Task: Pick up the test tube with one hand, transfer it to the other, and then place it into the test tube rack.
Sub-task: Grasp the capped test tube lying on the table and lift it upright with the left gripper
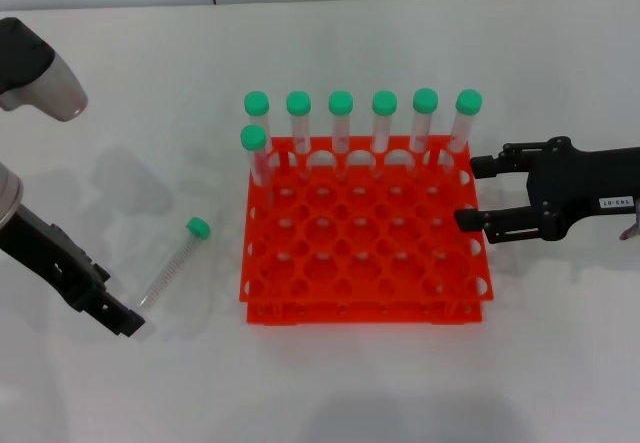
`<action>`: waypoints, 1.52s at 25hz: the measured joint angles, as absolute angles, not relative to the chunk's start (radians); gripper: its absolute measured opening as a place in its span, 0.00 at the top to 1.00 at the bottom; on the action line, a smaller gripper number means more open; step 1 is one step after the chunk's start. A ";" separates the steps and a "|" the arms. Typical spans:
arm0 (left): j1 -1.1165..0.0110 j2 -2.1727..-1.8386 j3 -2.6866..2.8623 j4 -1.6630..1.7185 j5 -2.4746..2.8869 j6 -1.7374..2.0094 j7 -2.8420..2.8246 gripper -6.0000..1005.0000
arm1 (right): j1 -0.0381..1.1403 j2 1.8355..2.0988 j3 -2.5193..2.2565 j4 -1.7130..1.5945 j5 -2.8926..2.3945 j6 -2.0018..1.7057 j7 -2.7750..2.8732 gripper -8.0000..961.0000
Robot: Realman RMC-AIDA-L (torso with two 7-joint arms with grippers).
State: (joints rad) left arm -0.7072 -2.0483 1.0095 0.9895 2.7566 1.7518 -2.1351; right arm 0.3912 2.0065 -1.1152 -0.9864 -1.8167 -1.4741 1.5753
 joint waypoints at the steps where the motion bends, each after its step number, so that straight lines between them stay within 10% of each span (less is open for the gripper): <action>1: -0.707 -2.048 1.009 0.989 2.757 1.751 -2.135 0.13 | 0.391 2.006 -1.115 -0.986 -1.817 -1.474 1.575 0.21; 38: -0.718 -2.049 1.035 0.966 2.757 1.702 -2.131 0.21 | 0.391 2.008 -1.115 -0.989 -1.815 -1.468 1.574 0.21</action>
